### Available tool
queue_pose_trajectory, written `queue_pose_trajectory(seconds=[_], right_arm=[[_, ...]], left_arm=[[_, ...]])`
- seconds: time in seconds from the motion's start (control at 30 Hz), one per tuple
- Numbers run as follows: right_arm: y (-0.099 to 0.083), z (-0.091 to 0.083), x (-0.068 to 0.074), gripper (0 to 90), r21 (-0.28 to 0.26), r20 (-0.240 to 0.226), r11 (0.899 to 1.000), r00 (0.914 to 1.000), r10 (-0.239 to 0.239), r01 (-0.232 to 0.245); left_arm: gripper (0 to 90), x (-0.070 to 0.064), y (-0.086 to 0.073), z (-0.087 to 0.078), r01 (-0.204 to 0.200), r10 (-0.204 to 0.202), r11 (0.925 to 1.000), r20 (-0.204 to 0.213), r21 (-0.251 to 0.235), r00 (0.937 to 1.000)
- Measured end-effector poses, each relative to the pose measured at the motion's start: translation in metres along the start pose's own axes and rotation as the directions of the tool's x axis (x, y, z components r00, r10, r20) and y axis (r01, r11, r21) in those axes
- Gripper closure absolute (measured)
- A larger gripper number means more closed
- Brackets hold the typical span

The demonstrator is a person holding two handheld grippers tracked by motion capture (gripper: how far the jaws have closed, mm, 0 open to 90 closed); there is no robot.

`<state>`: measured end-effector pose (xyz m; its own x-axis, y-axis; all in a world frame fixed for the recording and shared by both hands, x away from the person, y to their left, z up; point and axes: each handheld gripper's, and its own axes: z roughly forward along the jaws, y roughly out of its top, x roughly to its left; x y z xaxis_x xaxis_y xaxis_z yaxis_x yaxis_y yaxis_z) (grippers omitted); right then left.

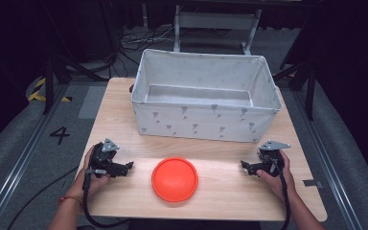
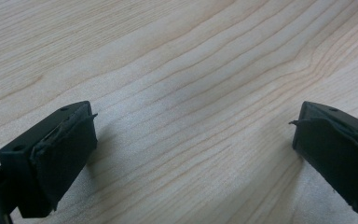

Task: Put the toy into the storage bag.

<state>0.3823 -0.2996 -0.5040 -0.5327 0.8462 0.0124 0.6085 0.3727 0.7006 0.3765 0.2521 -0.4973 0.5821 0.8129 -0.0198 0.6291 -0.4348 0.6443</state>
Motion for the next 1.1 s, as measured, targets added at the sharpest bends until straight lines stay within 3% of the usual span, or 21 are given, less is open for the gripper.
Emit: queue_pose_trajectory(seconds=[0.3,0.53,0.7,0.73,0.97,1.1], right_arm=[[0.0,-0.001,0.0,1.3,0.0,0.001,1.0,1.0,0.002,-0.002],[-0.001,-0.002,-0.001,1.7,0.011,-0.011,1.0,0.9999,-0.012,0.012],[0.001,-0.004,0.004,13.8,0.007,-0.038,1.0,0.9989,-0.027,0.027],[0.003,-0.006,0.008,18.6,0.001,-0.064,0.999,0.9973,-0.036,0.036],[0.014,-0.008,0.024,18.2,-0.016,-0.119,0.998,0.9908,-0.064,0.063],[0.03,-0.011,0.046,19.4,-0.058,-0.168,0.993,0.9794,-0.112,0.104]], left_arm=[[0.0,0.003,-0.001,-0.001,-0.032,0.032,0.9995,0.017,-0.004,0.9993],[0.0,0.004,-0.001,-0.001,-0.035,0.035,0.9994,0.025,-0.004,0.9991],[0.1,0.004,-0.001,-0.001,-0.037,0.037,0.9993,0.028,-0.004,0.9989],[0.0,0.004,-0.001,-0.001,-0.036,0.037,0.9993,0.028,-0.004,0.9989],[0.0,0.004,-0.001,-0.001,-0.036,0.037,0.9993,0.028,-0.004,0.9989],[0.1,0.004,-0.001,-0.001,-0.037,0.038,0.9993,0.026,-0.004,0.9989]])
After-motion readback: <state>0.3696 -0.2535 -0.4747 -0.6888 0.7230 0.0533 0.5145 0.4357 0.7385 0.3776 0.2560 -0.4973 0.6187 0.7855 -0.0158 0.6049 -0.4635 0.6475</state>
